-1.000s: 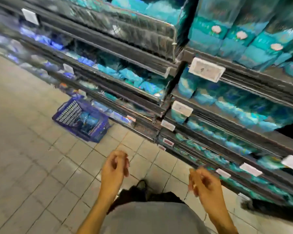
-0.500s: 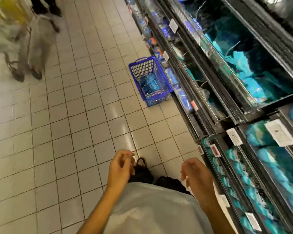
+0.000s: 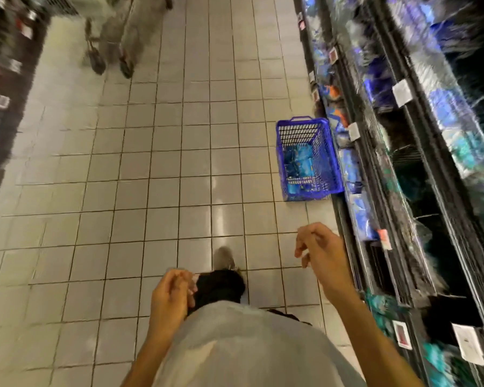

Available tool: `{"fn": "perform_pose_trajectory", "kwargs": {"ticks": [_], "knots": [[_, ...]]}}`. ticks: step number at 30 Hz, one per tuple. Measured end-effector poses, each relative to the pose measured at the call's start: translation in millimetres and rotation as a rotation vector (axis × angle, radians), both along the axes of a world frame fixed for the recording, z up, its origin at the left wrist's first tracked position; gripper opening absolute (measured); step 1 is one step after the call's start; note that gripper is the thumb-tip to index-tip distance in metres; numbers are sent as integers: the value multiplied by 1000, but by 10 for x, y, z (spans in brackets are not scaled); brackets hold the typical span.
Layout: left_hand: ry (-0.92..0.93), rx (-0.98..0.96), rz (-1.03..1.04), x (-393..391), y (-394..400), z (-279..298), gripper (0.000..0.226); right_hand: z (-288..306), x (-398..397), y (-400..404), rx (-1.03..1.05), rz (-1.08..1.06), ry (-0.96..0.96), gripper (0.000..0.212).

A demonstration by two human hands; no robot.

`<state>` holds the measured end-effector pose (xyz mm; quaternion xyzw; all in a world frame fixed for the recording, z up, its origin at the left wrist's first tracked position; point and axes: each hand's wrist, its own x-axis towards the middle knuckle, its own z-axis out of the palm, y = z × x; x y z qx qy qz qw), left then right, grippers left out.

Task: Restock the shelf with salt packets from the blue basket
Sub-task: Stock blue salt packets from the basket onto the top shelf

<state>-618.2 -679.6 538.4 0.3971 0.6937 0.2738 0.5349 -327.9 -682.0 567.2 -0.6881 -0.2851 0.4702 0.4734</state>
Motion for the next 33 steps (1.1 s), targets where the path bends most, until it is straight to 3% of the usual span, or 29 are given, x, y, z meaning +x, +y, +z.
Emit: {"fn": "perform_pose_trajectory", "kwargs": {"ticks": [6,17,21,26,33], "knots": [[-18,-10,-68,25,1292,23,22,-108,-11,537,-88,-113,-36,29],[-123,-2,-279,970,3534,26,20,-144,725,971,-234,-397,-46,36],[-29,-5,-232,1209,4153,8,22,-373,1168,1668,-263,-415,-11,31],[30,-21,-198,1576,4662,36,21,-457,1678,2769,-254,-262,-21,29],[64,22,-425,2433,5641,125,23,-359,2058,3760,-214,-322,37,23]]}}
